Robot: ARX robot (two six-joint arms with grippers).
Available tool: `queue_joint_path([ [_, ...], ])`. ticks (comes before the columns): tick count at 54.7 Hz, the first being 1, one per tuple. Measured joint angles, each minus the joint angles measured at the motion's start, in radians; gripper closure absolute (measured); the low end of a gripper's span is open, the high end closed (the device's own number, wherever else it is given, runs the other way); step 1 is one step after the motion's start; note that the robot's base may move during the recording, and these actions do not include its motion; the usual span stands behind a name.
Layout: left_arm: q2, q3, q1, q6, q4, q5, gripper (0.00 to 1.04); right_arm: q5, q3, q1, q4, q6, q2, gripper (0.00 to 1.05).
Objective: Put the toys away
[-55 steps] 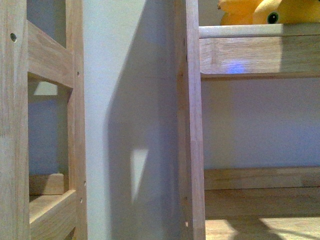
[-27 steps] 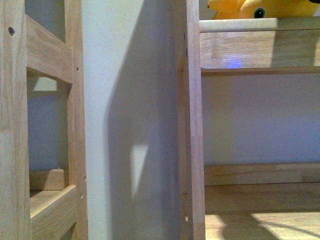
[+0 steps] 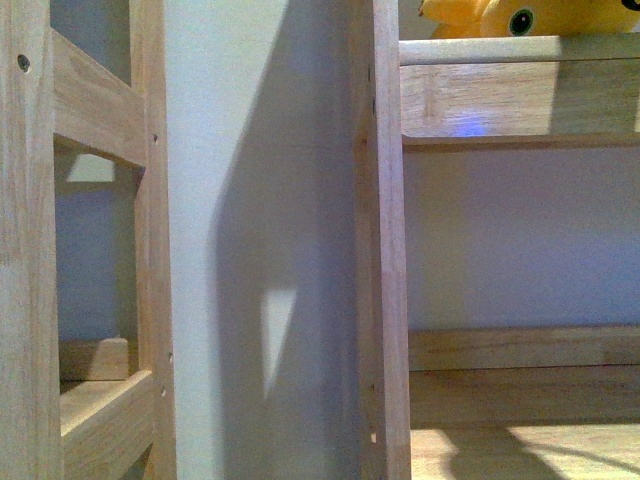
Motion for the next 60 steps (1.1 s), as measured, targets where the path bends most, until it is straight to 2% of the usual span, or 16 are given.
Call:
queue_joint_path([
  [37,0.000,0.000,0.000,0.000,0.000,0.000,0.06,-0.024,-0.051,0.002,0.169,-0.023,-0.122,0.07],
  [47,0.000,0.000,0.000,0.000,0.000,0.000,0.06,-0.009,-0.198,-0.024,0.209,-0.029,-0.267,0.07],
  [60,0.000,0.000,0.000,0.000,0.000,0.000,0.06,0.028,-0.516,-0.089,0.219,-0.056,-0.582,0.07],
])
